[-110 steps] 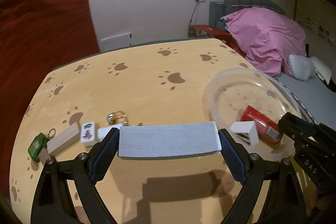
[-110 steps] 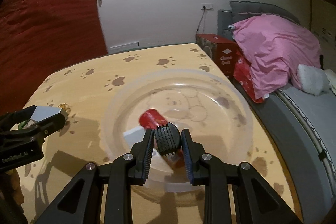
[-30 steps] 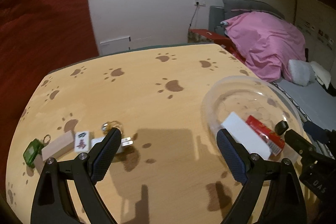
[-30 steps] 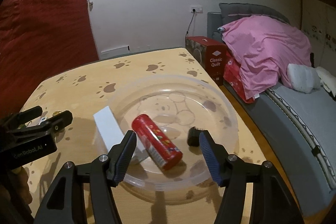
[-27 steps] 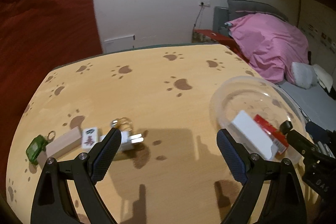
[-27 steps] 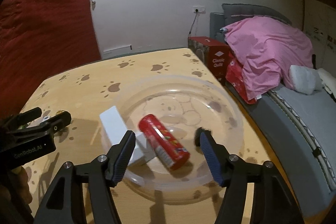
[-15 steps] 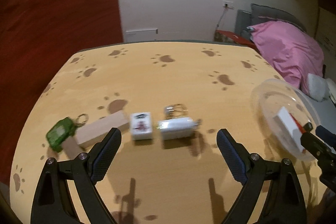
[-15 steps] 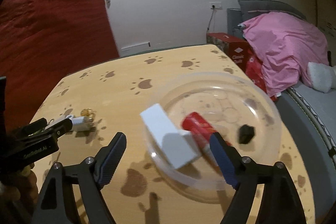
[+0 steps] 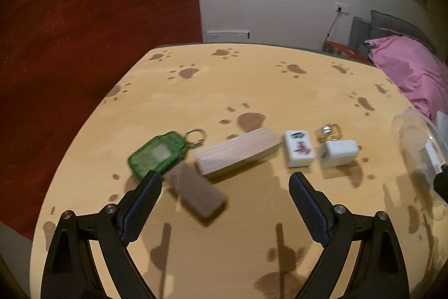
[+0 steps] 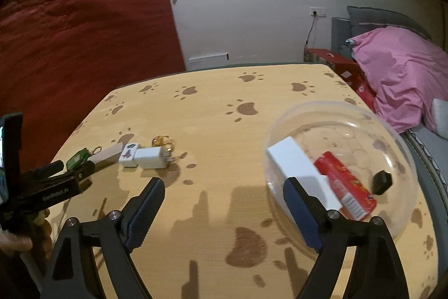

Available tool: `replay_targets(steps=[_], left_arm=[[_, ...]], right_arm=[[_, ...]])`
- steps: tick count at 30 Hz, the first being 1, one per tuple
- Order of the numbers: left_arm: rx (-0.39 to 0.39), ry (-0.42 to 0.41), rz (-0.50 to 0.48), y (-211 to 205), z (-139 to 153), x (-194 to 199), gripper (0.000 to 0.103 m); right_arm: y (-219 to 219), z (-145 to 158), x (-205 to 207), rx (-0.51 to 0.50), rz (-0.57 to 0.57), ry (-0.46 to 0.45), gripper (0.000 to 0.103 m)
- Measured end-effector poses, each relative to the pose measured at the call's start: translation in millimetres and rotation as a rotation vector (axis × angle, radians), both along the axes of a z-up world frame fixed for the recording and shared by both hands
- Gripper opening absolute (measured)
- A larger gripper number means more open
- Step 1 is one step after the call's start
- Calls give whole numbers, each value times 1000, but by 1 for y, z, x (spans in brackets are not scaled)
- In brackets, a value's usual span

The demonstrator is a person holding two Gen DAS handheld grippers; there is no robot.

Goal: Organize rigid objects
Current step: 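Move left tool to the dark brown block while right tool moves to the white charger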

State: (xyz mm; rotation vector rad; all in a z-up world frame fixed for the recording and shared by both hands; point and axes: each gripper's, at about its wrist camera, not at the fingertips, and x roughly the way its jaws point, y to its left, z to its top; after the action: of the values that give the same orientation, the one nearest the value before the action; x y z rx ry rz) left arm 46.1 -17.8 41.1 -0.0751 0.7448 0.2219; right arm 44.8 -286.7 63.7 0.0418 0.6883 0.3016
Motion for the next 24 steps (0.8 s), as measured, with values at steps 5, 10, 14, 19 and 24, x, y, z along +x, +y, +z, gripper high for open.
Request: replay_targets(steps=[5, 10, 14, 19, 24], left_arm=[[-3, 13, 22, 20, -6, -3, 93], [-5, 38, 33, 38, -14, -5, 93], [-14, 54, 18, 44, -20, -4, 93], [6, 64, -35, 41, -24, 5, 93], [24, 64, -74, 41, -26, 15, 93]], right_arm=[[19, -3, 0, -17, 44, 15, 90], [33, -7, 1, -27, 83, 25, 96], [44, -13, 5, -25, 115, 58, 97], [53, -21, 11, -26, 146, 97, 97], [59, -27, 17, -38, 159, 122, 97]])
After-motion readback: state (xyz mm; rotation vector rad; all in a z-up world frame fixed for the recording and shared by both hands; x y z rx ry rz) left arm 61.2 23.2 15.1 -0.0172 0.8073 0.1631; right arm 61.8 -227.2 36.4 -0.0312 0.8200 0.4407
